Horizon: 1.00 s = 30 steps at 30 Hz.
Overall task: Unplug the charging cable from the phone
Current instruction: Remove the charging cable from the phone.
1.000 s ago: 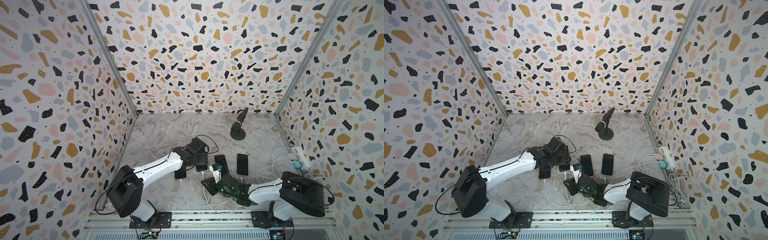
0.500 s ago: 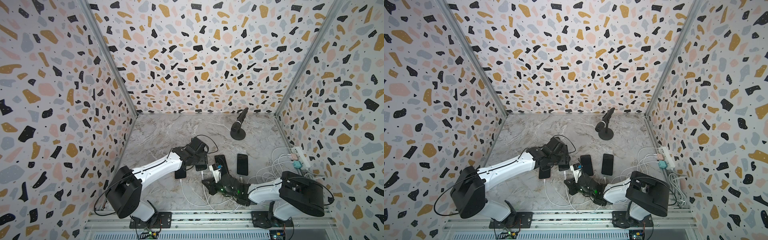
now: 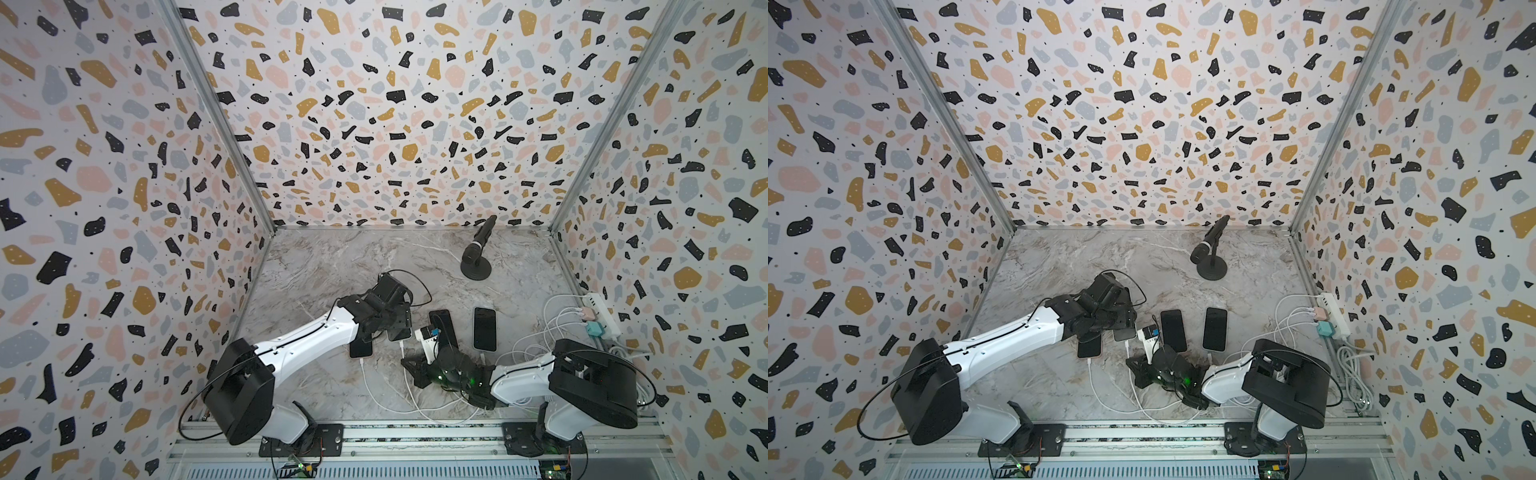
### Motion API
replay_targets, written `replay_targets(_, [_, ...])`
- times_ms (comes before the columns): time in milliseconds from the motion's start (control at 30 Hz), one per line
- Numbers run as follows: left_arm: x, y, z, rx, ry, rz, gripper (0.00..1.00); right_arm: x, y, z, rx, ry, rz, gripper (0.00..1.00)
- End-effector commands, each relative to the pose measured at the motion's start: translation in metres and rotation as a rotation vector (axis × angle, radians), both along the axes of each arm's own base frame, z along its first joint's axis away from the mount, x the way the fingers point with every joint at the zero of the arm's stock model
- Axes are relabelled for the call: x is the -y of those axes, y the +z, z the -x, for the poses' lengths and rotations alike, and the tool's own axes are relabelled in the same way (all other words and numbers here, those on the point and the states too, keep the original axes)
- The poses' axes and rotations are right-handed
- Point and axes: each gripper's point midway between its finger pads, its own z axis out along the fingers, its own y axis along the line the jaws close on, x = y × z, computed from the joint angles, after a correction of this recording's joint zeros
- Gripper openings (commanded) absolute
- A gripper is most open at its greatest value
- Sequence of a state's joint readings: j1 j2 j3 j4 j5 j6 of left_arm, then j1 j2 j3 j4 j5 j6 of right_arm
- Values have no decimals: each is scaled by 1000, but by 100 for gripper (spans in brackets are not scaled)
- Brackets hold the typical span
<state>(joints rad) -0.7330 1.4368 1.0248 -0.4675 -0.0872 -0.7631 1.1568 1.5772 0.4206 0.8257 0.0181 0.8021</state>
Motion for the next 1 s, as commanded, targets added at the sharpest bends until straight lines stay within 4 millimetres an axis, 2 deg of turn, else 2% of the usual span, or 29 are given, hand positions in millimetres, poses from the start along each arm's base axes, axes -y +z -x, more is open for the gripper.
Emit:
replay_targets(0, [4,35,-20,126,35,88,0,-6,-3,8,-1,48,22,0])
replay_targets(267, [3,36,-21,129,37,96,0,-9,-5,9,2,60,37,0])
replay_targets(500, [-4,27,-23,103,57,36,0,-11,-20,11,-29,72,79,0])
replay_targets(567, [-2,24,-22,91,51,36,0,-13,-22,12,-38,78,80,9])
replay_targets(633, [-3,21,-22,83,52,26,0,-16,-23,12,-42,86,84,27])
replay_targets(700, [-3,19,-22,78,48,16,0,-16,-21,12,-40,85,81,35])
replay_targets(733, [-3,18,-22,74,47,10,0,-14,-22,11,-40,80,82,43])
replay_targets(767, [-3,14,-23,64,46,0,0,-13,-22,11,-40,76,84,57])
replay_targets(800, [-3,12,-23,57,45,-7,0,-10,-23,11,-40,70,90,63])
replay_targets(867, [-4,6,-23,41,43,-24,0,-4,-19,6,-33,44,91,66])
replay_targets(967, [-1,-10,-22,-7,29,-58,0,19,-12,-2,-9,-34,99,68])
